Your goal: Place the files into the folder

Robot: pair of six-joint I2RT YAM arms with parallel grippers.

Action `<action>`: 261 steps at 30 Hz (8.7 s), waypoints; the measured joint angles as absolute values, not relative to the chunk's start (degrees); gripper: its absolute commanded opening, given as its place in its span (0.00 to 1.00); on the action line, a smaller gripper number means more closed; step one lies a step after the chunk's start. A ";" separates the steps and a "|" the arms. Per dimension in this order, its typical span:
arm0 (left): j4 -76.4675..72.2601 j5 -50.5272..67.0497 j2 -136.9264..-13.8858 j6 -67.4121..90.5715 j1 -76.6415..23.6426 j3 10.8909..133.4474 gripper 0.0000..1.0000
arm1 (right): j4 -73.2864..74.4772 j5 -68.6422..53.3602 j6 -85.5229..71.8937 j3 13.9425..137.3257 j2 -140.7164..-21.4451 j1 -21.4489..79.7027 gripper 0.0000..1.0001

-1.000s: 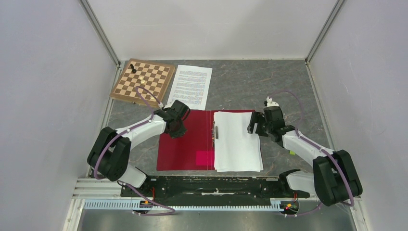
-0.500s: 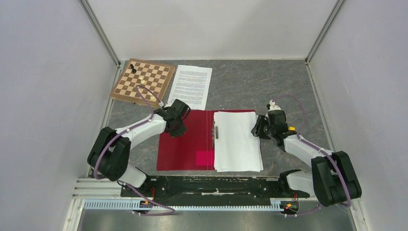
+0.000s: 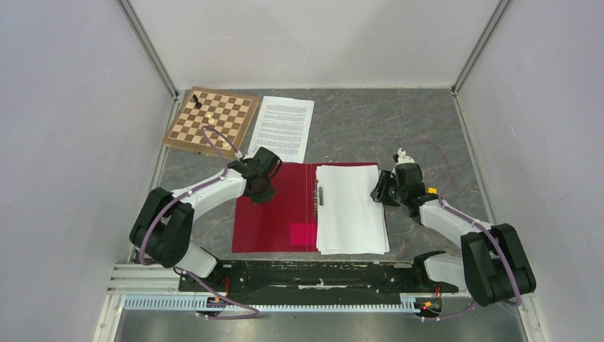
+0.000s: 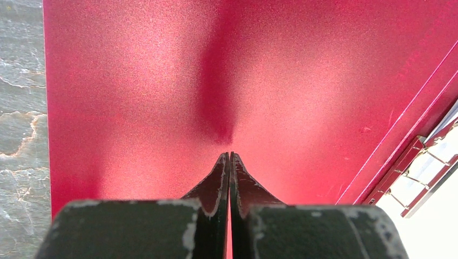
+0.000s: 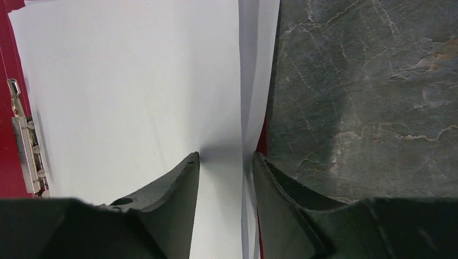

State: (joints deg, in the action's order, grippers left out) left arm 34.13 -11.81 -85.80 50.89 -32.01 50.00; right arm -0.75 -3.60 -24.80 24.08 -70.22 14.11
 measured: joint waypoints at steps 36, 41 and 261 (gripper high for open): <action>34.17 -11.66 -86.65 50.85 -32.01 50.33 0.03 | -0.80 1.89 -21.19 29.87 -78.08 15.00 0.34; 34.17 -11.64 -86.63 50.85 -32.01 50.37 0.03 | -1.65 1.13 -21.41 30.04 -78.72 15.00 0.30; 8.84 35.77 -90.54 42.09 -26.55 68.84 0.60 | -1.15 -30.04 -28.08 52.95 -77.60 12.80 0.00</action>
